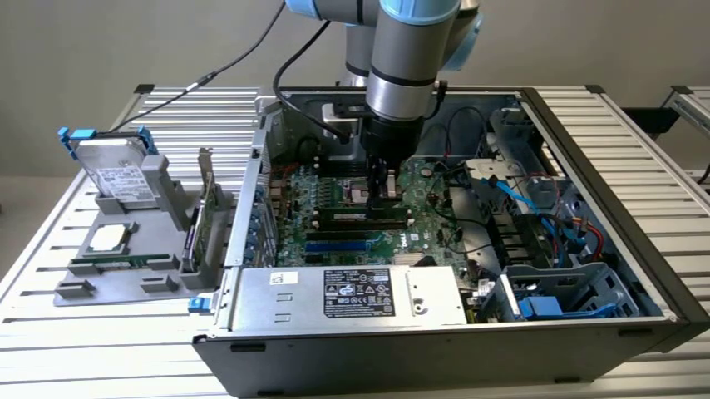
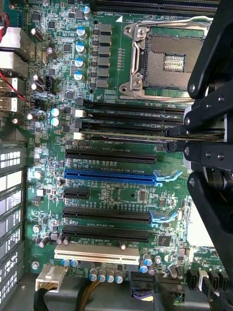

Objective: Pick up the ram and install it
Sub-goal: 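Insert the ram into the slot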

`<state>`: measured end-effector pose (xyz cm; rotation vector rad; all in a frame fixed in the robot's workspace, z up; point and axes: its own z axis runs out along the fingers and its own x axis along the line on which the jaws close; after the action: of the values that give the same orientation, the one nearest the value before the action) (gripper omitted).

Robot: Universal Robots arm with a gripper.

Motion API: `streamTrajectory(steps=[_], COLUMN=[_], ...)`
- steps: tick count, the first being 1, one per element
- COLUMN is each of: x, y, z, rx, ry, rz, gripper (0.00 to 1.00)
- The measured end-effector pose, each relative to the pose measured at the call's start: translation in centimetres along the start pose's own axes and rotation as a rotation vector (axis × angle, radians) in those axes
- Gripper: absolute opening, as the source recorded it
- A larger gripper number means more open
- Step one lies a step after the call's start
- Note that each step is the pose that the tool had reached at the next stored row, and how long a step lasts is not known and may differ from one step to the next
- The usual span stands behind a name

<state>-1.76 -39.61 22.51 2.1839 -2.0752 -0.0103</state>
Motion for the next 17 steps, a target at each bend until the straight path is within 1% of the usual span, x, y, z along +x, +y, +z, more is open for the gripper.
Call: streamTrajectory(steps=[17], x=[-0.02], y=[-0.02], z=[0.29], rx=[0.0000], ry=[-0.0004], rz=[0.005], gripper=[0.14])
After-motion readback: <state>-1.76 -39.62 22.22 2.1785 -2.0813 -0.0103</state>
